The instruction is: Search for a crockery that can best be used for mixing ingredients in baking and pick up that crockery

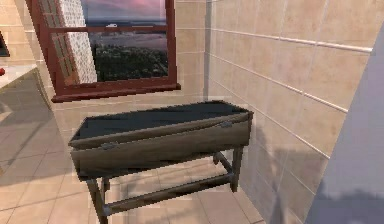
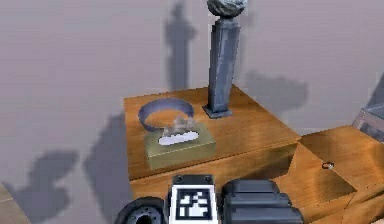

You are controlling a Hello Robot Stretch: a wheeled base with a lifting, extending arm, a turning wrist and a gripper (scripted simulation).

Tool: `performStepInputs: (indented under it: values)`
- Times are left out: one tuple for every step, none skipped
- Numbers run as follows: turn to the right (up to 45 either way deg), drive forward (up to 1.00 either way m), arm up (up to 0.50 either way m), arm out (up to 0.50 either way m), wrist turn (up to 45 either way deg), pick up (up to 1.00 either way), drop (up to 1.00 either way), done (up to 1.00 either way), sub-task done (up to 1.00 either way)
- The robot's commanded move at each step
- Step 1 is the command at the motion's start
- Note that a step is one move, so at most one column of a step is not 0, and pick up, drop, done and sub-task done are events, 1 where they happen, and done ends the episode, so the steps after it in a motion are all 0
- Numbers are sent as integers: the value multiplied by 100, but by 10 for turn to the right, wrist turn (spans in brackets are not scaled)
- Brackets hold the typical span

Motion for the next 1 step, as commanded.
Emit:
performStepInputs:
  values:
    - [0, 0, 0, 22, 0, 0, 0, 0, 0]
